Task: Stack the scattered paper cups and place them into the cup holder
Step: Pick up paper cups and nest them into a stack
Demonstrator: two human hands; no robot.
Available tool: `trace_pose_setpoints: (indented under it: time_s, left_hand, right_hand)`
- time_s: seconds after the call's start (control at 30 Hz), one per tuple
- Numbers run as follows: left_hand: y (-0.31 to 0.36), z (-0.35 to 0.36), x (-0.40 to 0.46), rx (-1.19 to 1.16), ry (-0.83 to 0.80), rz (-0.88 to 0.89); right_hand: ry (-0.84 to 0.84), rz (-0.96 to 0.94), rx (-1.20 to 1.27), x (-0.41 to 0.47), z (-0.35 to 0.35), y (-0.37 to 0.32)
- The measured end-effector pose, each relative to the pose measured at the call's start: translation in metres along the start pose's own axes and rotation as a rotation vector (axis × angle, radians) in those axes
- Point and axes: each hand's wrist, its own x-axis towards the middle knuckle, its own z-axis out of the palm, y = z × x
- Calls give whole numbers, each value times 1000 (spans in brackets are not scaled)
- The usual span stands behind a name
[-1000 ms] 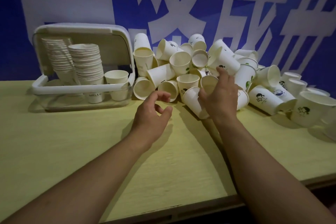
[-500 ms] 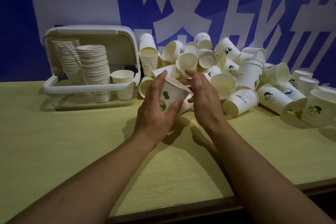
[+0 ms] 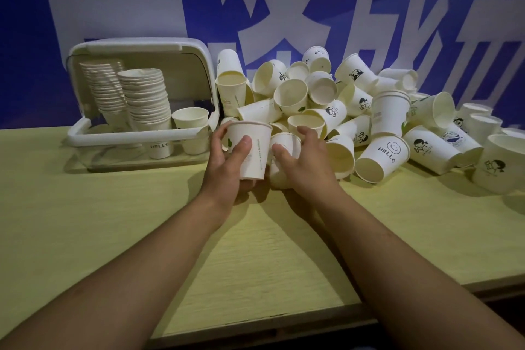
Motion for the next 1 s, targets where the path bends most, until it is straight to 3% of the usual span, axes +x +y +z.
trace_pose_setpoints:
  time_s: [0.13,0.3,0.47,0.63,0.73,0.83,0.9,1.0]
  left_hand:
    - [2,-2,-2,-62,-78,7]
    - [2,-6,-11,228,-188,194]
    - [0,1,-19,465,-331,297]
    - [3,-1,-14,459,-173,389]
    - [2,-4,-12,471,-89,420]
    - [1,-5,-12,492,-70,386]
    - [0,-6,-11,496,-67,360]
    - [1,-7,-11,495,-51,336]
  right_hand:
    - [84,-20,147,2,-4,-4]
    - [354,-95,592,2,-22,-11]
    - [214,-125,681,-7,-18,-18]
    - [62,-230,512,-7,-10,-17]
    - [256,-237,232,-3,-10,-13]
    - [413,-89,-209,4,-17,-8]
    - [378,36,-328,6,-22,-2]
    - [270,65,-442,6,-25,10]
